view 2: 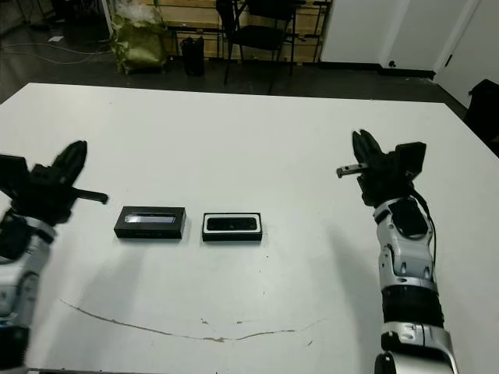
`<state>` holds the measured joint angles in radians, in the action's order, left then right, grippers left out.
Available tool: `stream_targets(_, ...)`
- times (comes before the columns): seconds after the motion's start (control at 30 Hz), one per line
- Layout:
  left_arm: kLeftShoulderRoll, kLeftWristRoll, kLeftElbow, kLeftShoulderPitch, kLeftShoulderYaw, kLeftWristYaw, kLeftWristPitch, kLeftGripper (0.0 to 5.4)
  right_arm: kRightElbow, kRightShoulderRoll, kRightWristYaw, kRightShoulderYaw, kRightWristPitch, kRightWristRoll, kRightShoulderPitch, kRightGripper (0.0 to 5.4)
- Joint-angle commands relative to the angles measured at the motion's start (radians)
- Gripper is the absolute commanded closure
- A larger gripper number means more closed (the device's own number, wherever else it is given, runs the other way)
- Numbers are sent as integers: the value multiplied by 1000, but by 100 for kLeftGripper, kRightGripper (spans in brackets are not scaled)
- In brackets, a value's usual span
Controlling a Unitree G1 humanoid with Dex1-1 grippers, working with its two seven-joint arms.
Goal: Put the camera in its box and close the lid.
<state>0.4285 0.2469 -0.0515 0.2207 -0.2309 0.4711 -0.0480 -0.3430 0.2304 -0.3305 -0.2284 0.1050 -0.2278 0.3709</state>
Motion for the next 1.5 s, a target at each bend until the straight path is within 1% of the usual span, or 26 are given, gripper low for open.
stream_targets(0.03,112,29,-103,63,16,181,2,540,15,-12,29,-12,-50,-22,-26,539)
stream_targets(0.07,145,28,-132,85,29,241,12,531,20,-16,35,-12,-60,-29,-27,540)
stream_targets(0.1,170,16,-165,107,45,293,47,519,21,-18,36,-12,-61,-34,-28,540)
stream_targets(0.17,216,-25,-226,155,89,383,127,480,6,-19,26,-12,-44,-43,-26,540)
stream_targets(0.2,232,-38,-249,177,108,416,148,456,-11,-18,17,-14,-31,-47,-21,540)
stream_targets(0.27,269,-67,-288,225,155,489,161,407,-30,-18,16,-17,-20,-50,-15,540)
stream_targets(0.3,285,-74,-307,256,180,538,152,384,-22,-20,31,-15,-32,-45,-15,540)
stream_targets(0.37,301,-69,-355,322,223,646,143,336,-27,-17,30,-14,-22,-41,-16,540)
stream_targets(0.5,289,-75,-492,443,294,830,166,238,-53,-13,46,-16,-8,-28,-12,540)
stream_targets(0.53,279,-70,-538,471,307,882,171,213,-72,-9,40,-17,9,-25,-9,540)
stream_targets(0.63,249,-56,-651,533,328,1009,192,142,-197,-5,-39,-47,96,-68,22,540)
stream_targets(0.67,241,-58,-680,546,332,1036,215,118,-221,-5,-52,-53,109,-77,30,540)
stream_targets(0.73,228,-67,-721,559,336,1066,273,71,-228,-1,-53,-55,114,-77,34,540)
stream_targets(0.83,219,-82,-749,561,343,1085,315,2,-149,4,-2,-36,63,-44,16,540)
stream_targets(0.9,210,-68,-763,558,343,1118,321,2,-129,6,8,-30,47,-40,9,540)
stream_targets(0.97,200,-29,-773,548,343,1140,328,2,-132,6,11,-27,51,-36,6,540)
stream_targets(1.03,204,16,-765,533,357,1143,325,2,-95,0,41,-20,24,-25,-3,540)
stream_targets(1.07,210,36,-756,526,369,1143,325,2,-88,-3,41,-19,28,-27,-5,540)
stream_targets(1.1,219,53,-747,520,384,1143,324,2,-99,-5,25,-21,49,-36,-3,540)
stream_targets(1.13,228,56,-739,516,394,1143,324,2,-101,-6,21,-22,51,-41,-3,540)
stream_targets(1.17,241,56,-728,515,410,1143,323,2,-90,-6,29,-20,38,-38,-6,540)
stream_targets(1.23,268,47,-706,516,443,1143,312,2,-29,-7,67,-10,-14,-24,-21,540)
stream_targets(1.33,308,43,-691,537,521,1143,255,2,7,-7,79,-4,-37,-24,-32,540)
stream_targets(1.4,324,32,-699,551,554,1143,235,2,4,-7,69,-4,-26,-28,-34,540)
stream_targets(1.47,332,5,-712,562,571,1143,239,2,-32,-8,48,-9,9,-36,-28,540)
stream_targets(1.5,336,5,-718,568,585,1143,230,2,-20,-7,58,-6,-7,-31,-30,540)
